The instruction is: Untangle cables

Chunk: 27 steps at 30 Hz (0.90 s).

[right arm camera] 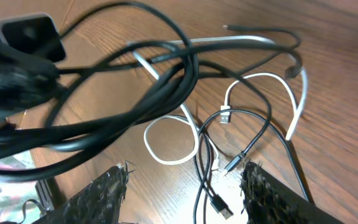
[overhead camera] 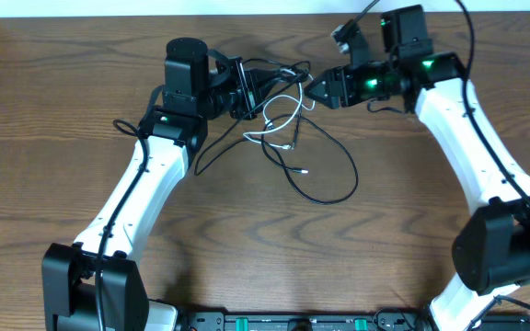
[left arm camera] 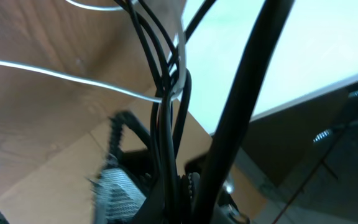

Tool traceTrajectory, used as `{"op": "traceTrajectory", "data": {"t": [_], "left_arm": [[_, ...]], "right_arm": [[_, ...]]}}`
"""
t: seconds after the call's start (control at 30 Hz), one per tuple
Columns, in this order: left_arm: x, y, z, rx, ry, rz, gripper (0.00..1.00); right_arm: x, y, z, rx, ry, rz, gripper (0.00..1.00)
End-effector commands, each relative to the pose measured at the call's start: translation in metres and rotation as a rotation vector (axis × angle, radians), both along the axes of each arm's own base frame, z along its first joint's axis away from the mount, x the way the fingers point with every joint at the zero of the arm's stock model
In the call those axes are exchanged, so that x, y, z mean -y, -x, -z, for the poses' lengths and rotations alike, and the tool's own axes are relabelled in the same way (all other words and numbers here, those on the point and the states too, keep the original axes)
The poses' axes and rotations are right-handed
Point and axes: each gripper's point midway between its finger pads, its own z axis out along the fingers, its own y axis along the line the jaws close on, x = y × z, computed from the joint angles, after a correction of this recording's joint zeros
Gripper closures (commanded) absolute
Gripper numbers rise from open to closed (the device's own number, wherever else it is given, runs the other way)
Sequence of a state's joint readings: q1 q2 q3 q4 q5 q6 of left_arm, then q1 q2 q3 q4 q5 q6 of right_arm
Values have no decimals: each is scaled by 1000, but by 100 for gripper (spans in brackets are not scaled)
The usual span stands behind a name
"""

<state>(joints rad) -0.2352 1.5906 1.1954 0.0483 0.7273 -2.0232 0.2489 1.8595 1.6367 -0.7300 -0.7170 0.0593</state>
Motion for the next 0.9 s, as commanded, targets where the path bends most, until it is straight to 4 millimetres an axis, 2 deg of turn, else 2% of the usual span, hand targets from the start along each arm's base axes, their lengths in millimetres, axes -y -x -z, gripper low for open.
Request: {"op": "traceTrajectory", "data": {"t": [0.0, 0.13, 0.2, 0.37, 0.53, 0.6, 0.73, 0.87], "left_arm": [[-10, -5, -15, 4, 48, -44, 92], [-15, -12, -25, 58, 60, -57, 93], [-19, -15, -28, 69, 62, -67, 93], [-27, -18, -28, 70, 62, -83, 93], [-28, -18, -28, 70, 62, -86, 93], [-28, -18, -28, 69, 62, -86, 92], [-33, -20, -27, 70, 61, -99, 92], [-48, -26, -17, 30, 34, -164, 93]], "right_arm": [[-16, 0, 4, 30, 6, -39, 41], [-21, -16, 14, 98, 85, 6, 43], [-30, -25, 25, 117, 109, 38, 46], [-58, -45, 41, 53, 5, 127, 46], [-85, -61, 54, 79, -61, 141, 47], [-89, -63, 60, 80, -64, 142, 55], [-83, -65, 56, 80, -71, 148, 96], [-66, -64, 44, 64, -84, 146, 99]]}}
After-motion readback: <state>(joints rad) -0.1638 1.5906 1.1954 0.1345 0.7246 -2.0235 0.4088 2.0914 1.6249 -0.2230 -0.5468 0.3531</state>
